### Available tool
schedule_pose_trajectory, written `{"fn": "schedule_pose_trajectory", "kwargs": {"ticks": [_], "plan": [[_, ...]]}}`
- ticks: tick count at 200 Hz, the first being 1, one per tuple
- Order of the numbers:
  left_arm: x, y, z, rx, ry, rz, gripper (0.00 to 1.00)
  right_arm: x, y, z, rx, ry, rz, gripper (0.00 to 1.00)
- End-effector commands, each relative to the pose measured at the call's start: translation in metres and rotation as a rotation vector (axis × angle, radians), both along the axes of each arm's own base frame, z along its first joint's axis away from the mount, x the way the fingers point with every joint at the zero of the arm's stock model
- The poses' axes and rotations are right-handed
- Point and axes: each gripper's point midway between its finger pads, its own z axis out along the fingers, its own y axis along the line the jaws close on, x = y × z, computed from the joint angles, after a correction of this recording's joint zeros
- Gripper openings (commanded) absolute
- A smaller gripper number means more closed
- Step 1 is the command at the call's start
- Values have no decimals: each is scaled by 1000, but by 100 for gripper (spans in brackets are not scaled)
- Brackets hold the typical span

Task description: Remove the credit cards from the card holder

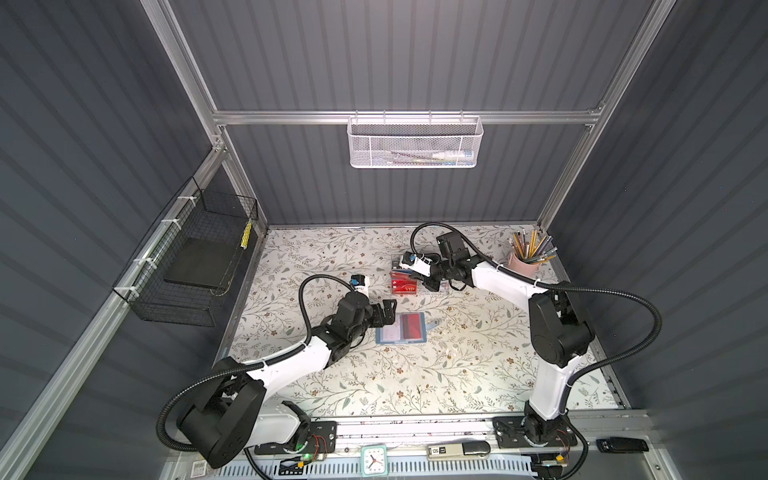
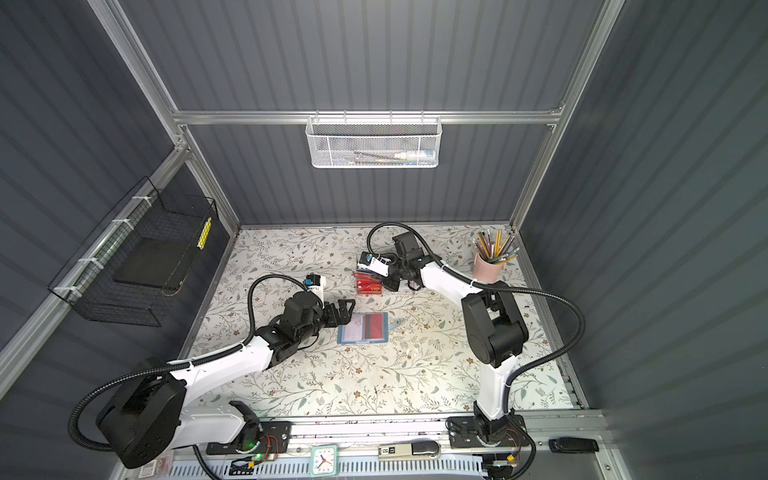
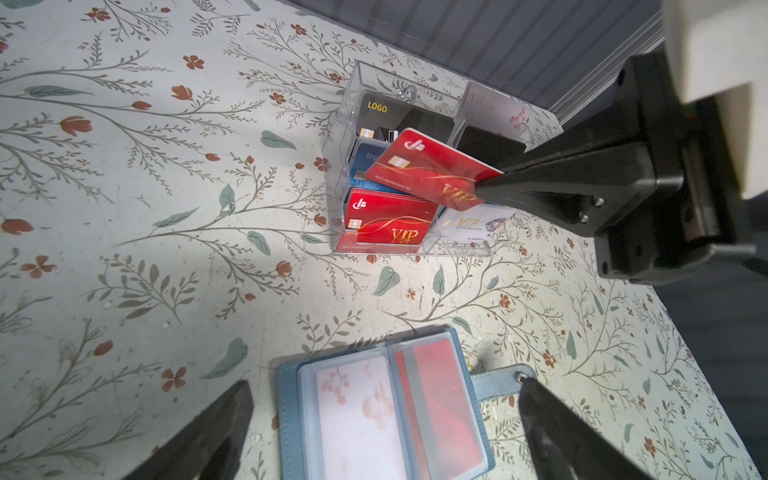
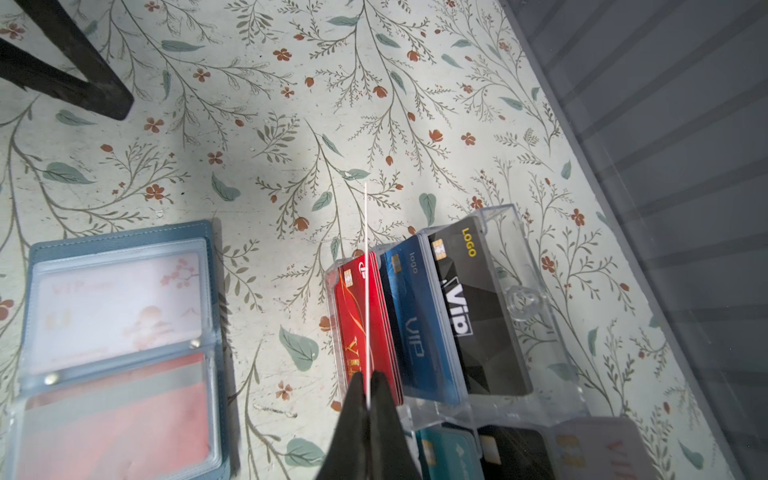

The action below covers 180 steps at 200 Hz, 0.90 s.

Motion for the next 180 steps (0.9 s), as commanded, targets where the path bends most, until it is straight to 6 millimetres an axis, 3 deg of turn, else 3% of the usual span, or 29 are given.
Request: {"fn": "schedule_pose_trajectory", "kwargs": {"ticks": [1, 72, 180], "plan": [[-1, -2, -1, 7, -12, -10, 100, -2, 3, -14, -22, 48, 21, 0], [1, -2, -2, 11, -11, -10, 100, 2, -3, -40, -83, 73, 0, 0], [3, -3, -5, 12, -10, -7, 100, 20, -7, -47, -105, 40, -45, 0]]}}
